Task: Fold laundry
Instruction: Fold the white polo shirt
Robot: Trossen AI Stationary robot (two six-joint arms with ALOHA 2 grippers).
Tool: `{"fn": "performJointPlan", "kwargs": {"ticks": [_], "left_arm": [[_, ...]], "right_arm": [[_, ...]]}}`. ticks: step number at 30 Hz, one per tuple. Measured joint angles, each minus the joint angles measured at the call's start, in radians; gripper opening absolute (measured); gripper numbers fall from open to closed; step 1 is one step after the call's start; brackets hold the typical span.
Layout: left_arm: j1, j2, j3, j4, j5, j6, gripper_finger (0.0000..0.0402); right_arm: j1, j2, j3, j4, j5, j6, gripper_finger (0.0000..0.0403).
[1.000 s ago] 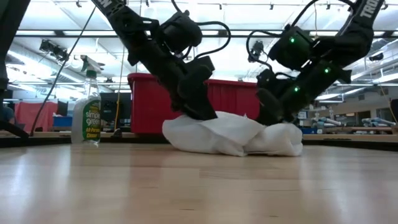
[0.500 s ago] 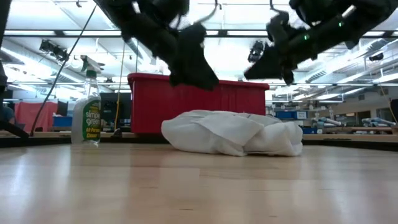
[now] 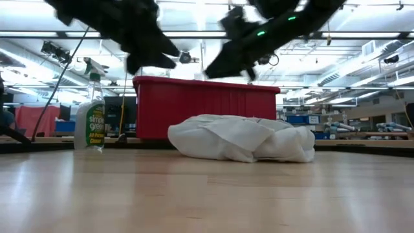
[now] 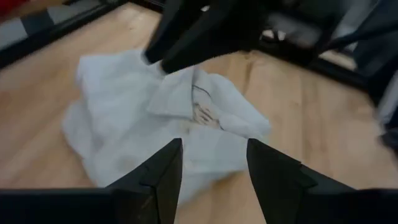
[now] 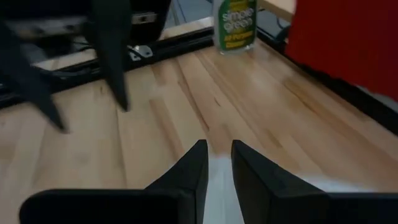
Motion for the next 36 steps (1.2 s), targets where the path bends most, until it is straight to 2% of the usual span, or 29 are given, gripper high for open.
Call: {"fn": "performJointPlan", "kwargs": {"ticks": [6,8,11,15,23,27,31,36], "left_arm": [[-0.036,-0.136,-0.014,-0.088,-0.085,-0.155,0.0181],[-0.044,-0.168,-0.016,-0.163,-0.104,-0.199,0.0181],[-0.045,-0.2,-0.014,-0.236,-0.109,-0.251,0.0181],[-0.05,-0.225,-0.015,-0.331,-0.107,-0.281,0.0181],[-0.046,-0.239,-0.015,-0.361,-0.106,-0.287,0.0181],[-0.039,-0.24,-0.013,-0.274,-0.105,-0.284,0.0181],[0.025,-0.213,0.051,-0.279,-0.057,-0.279,0.0181],[0.182,-0.117,0.241,-0.415,-0.016,-0.17,0.0181]], "right_arm": [[-0.021,0.232,0.172,-0.009,-0.131,-0.095,0.008],[-0.021,0.284,0.215,-0.027,-0.165,-0.113,0.008],[-0.017,0.317,0.249,-0.144,-0.174,-0.13,0.0079],[-0.02,0.307,0.217,-0.303,-0.147,-0.126,0.0077],[-0.134,0.14,-0.037,-0.363,-0.048,-0.079,0.0076],[-0.21,0.011,-0.123,-0.362,-0.047,-0.063,0.0076],[-0.246,-0.141,-0.126,-0.366,-0.013,-0.057,0.0076],[-0.256,-0.287,-0.04,-0.391,0.027,0.007,0.0074]]}}
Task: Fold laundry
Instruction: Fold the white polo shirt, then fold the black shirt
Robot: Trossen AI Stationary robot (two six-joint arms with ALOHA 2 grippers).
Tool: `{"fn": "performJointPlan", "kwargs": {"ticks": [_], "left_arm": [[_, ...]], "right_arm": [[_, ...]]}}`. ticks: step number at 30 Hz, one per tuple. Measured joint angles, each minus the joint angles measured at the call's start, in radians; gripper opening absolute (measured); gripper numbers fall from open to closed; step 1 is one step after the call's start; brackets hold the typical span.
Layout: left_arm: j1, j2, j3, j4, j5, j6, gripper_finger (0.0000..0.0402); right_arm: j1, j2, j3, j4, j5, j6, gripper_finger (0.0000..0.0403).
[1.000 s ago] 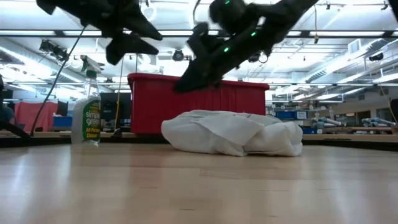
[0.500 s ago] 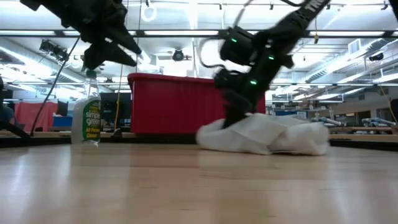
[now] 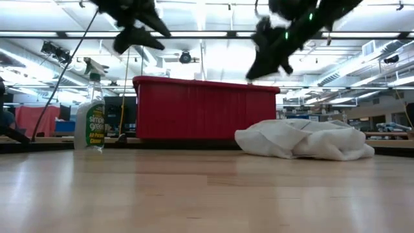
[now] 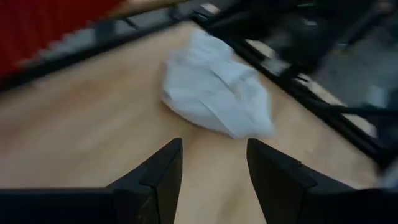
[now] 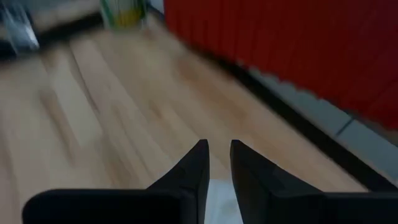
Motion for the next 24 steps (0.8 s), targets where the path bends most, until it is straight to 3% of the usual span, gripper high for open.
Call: {"fn": "performJointPlan", "kwargs": {"ticks": [4,7,12,15,17,19,24], "left_arm": [[0.202,0.15,0.212,-0.092,0.129,0.112,0.0181],[0.344,0.292,0.366,-0.104,0.219,0.149,0.0181],[0.493,0.496,0.603,-0.157,0.228,0.221,0.0181],[0.522,0.584,0.75,-0.305,0.22,0.302,0.0181],[0.52,0.639,0.828,-0.435,0.167,0.396,0.0181],[0.503,0.691,0.881,-0.535,0.045,0.499,0.0181],[0.48,0.735,0.942,-0.578,-0.114,0.696,0.0181]], "right_arm": [[-0.009,-0.021,0.086,-0.098,-0.118,0.151,0.0074],[0.002,-0.029,0.116,-0.061,-0.201,0.158,0.0075],[0.014,-0.047,0.121,-0.044,-0.325,0.203,0.0074],[0.007,-0.062,0.121,-0.056,-0.324,0.239,0.0074],[0.001,-0.065,0.121,-0.054,-0.307,0.253,0.0074],[-0.006,-0.064,0.121,-0.055,-0.304,0.249,0.0074],[-0.022,-0.051,0.121,-0.051,-0.304,0.259,0.0074]]}}
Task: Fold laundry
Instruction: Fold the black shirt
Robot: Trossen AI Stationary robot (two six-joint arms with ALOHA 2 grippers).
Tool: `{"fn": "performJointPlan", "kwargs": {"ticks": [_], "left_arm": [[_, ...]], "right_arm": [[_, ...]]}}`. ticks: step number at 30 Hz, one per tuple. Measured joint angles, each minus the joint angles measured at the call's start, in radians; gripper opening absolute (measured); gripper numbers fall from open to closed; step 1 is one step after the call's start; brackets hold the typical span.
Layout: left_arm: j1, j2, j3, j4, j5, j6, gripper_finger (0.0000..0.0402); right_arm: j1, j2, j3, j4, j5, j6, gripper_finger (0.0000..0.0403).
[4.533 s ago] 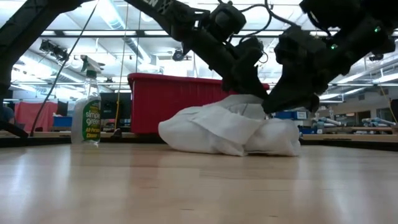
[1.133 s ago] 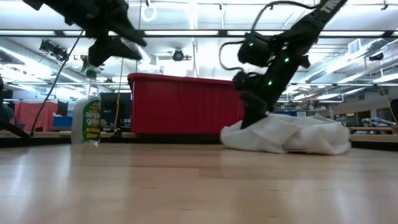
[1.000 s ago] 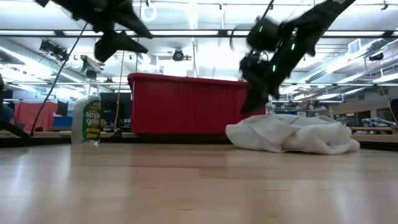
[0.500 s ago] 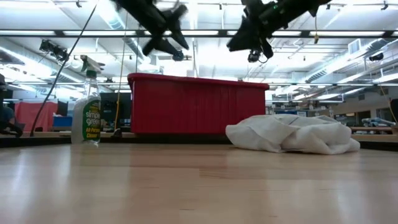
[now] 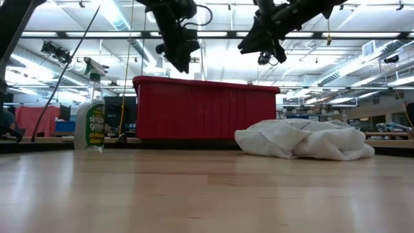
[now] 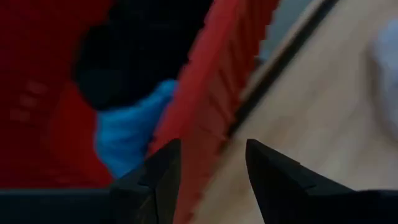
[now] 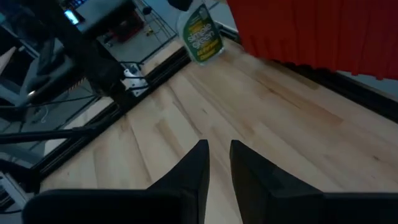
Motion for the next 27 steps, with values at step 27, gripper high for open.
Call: {"fn": "performJointPlan", "kwargs": {"ticks": [27], "left_arm": [[0.321,0.078,-0.004,-0.092,-0.059,0.359,0.0132]], "right_arm": [[-0.047,0.027,0.065,0.038,0.14,0.045,0.0074]]}}
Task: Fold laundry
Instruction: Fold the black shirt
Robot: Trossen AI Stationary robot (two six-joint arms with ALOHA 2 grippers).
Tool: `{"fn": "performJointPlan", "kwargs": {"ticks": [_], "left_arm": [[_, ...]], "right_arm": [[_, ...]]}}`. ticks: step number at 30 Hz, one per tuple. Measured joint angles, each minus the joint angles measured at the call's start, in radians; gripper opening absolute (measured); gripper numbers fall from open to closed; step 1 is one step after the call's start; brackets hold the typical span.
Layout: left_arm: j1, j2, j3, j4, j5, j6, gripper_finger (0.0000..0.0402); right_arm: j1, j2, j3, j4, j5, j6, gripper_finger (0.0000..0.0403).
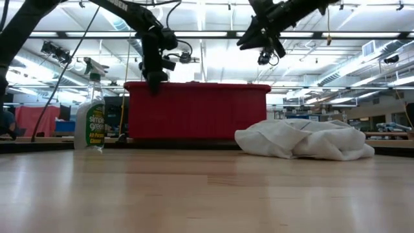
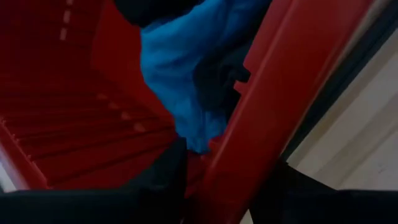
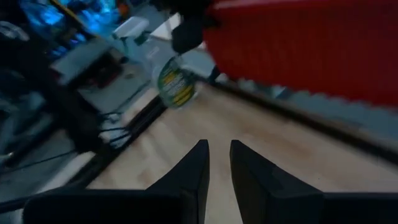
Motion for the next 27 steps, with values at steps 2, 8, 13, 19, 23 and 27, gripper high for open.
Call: {"fn": "performJointPlan", "kwargs": {"ticks": [2,8,13,19,23,27], "left_arm": [[0.001,-0.013,-0.003,0.013,0.004,0.018,0.0135],[-0.019,-0.046,-0.002,0.064,-0.008,0.008,0.0152],[-0.009,-0.046,-0.001,0.04,-0.023,-0.07,0.0196],[-0.003,-0.047,0.005,-0.039,0.018,-0.122,0.0227],[-0.007,-0.076,0.004,-0.058,0.073,-0.117,0.0228],[-0.016,-0.124,0.004,-0.031,0.146,-0.143,0.0228]], "right_arm": [[-0.014,0.026,0.064,-0.068,0.045,-0.061,0.0074],[-0.098,0.204,0.316,-0.226,0.175,-0.315,0.0076],[-0.168,0.317,0.461,-0.246,0.176,-0.447,0.0104],[-0.23,0.405,0.611,-0.351,0.147,-0.457,0.0164],[-0.298,0.46,0.672,-0.355,0.152,-0.479,0.0196],[-0.381,0.515,0.698,-0.369,0.111,-0.469,0.0199]]}}
